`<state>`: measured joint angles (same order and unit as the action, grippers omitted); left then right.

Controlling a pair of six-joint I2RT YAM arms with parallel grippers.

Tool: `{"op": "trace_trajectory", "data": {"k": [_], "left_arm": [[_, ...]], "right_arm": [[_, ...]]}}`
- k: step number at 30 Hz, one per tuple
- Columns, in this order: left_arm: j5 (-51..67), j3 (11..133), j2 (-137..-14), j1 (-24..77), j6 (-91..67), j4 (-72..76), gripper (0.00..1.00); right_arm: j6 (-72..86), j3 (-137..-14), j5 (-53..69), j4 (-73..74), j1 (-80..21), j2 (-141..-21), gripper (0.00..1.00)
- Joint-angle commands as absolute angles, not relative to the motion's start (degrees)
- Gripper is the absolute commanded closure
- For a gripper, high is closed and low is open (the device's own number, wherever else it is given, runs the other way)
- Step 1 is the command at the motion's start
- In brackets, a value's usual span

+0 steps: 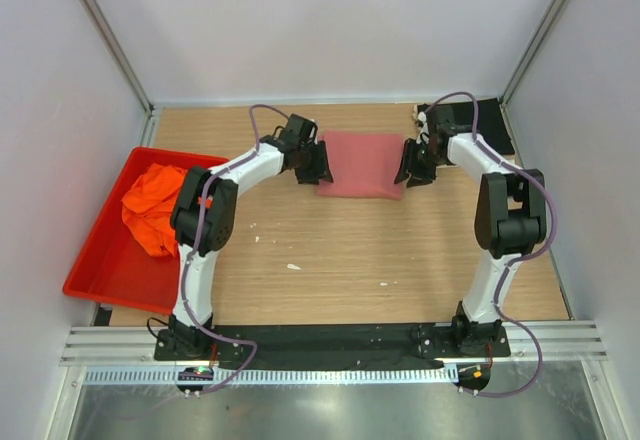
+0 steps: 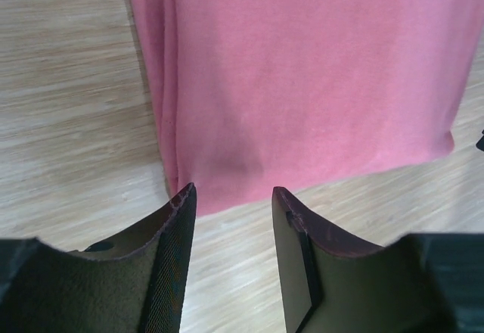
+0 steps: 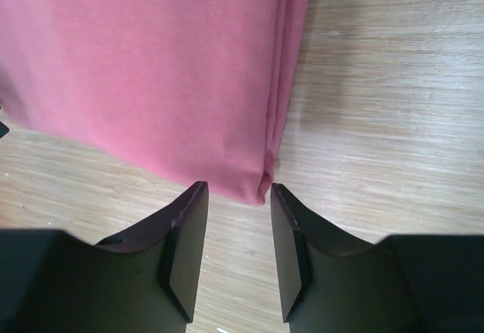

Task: Fold and stack the t-shirts
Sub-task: Fold the tshirt

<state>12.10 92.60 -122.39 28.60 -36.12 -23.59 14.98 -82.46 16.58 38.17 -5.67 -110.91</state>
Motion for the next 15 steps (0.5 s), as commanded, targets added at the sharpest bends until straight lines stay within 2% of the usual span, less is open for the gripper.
{"op": "trace_trajectory", "data": {"k": [1, 15], "left_arm": [[12.2, 95.9, -117.7, 28.5, -33.5, -29.1, 0.53], [8.9, 92.4, -121.6, 28.3, -31.6, -29.3, 0.53]], "right_arm": [[14.9, -81.0, 17.6, 37.5, -5.9, -106.2, 0.55], [11.7, -78.9, 20.2, 35.2, -5.9, -109.4, 0.53]]}}
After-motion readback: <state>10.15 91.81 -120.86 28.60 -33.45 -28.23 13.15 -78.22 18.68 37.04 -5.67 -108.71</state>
